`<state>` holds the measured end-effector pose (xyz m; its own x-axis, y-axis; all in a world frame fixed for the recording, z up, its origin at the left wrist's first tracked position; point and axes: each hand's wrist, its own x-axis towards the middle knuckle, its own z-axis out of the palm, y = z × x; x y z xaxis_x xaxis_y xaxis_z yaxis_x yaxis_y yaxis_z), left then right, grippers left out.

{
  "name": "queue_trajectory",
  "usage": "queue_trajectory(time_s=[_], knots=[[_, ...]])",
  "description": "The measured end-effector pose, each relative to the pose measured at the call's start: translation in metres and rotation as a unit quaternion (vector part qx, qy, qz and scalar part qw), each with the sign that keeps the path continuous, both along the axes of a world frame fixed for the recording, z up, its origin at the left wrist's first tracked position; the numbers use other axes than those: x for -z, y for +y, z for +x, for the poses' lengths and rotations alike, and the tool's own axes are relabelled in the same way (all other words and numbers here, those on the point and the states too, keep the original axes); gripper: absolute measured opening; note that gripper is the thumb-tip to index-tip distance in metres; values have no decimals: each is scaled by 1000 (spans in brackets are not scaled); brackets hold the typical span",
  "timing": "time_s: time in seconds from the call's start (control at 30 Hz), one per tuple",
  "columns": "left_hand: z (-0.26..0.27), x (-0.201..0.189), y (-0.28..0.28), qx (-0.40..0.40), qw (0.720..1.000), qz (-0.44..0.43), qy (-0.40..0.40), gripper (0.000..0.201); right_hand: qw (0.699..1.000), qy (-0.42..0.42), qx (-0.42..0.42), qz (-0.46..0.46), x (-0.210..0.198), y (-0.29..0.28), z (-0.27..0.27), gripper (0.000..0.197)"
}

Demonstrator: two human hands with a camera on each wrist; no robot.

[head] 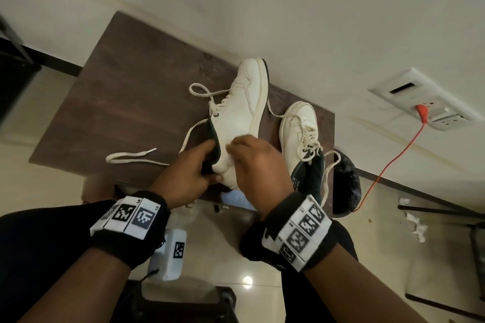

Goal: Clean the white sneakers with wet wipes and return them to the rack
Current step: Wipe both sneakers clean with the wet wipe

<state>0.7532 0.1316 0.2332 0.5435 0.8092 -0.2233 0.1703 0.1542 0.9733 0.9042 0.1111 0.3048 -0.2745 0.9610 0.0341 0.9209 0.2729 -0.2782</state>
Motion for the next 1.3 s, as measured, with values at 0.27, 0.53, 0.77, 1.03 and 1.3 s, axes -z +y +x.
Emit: queue_trajectory(time_s=[0.27,0.53,0.77,1.03,1.3], knots=[[8,1,0,-10,976,170,133,11,999,-21,-16,-20,-2,9,2,23],[6,8,3,31,981,164,96,43,997,-43,62,-3,-7,55,-8,23],[8,12,1,33,987,130,94,42,999,-9,-28,-34,3,-18,-1,18],[11,-5,3,-25,998,53,-24,40,997,10,15,79,2,-20,-9,27],[12,1,3,-31,996,67,44,41,991,27,125,36,-5,43,16,23]])
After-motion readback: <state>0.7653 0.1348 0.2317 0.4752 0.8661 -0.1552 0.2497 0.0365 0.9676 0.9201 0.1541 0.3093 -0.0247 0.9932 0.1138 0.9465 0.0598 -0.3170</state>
